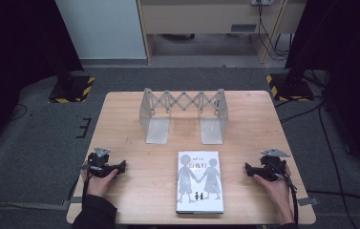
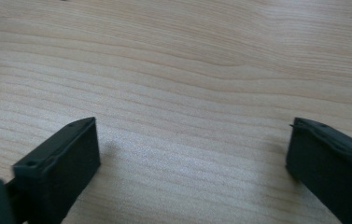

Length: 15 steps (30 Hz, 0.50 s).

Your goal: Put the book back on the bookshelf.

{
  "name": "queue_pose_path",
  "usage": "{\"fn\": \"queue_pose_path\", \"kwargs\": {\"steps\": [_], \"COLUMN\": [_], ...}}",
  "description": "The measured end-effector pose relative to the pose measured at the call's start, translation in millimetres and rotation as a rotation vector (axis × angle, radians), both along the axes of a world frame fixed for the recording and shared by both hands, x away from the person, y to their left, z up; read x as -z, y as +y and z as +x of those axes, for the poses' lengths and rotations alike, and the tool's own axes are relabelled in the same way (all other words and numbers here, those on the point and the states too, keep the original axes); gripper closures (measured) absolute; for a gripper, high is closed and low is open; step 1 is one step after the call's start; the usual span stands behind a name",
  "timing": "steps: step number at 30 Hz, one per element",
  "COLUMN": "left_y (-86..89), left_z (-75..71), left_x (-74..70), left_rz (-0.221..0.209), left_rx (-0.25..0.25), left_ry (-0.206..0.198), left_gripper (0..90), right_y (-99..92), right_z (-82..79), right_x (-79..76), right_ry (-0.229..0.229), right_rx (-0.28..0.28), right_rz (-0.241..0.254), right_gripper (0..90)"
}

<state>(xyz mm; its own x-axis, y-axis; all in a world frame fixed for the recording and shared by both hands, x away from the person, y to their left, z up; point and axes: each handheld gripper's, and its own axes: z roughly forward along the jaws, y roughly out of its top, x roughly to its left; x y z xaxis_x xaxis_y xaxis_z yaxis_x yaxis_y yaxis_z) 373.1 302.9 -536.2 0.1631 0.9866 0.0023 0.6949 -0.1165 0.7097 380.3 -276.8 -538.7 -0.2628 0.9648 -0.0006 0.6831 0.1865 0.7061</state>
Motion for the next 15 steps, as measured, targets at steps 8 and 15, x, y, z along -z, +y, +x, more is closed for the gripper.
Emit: {"fn": "queue_pose_path", "kwargs": {"steps": [8,15], "left_y": [-3.5,-8.5], "left_z": [-13.5,-18.9], "left_x": [-18.4,-24.5], "left_rz": [-0.046,-0.032], "left_rx": [-0.009,0.029], "left_ry": [-0.082,-0.115], "left_gripper": [10.8,14.9], "right_y": [-1.3,1.3], "right_z": [-9.2,-11.7], "right_x": [-17.6,-21.2], "right_ry": [-0.127,-0.102], "right_rx": [0.014,-0.039], "right_rz": [-0.017,0.037], "right_gripper": [19.7,22.9]}}
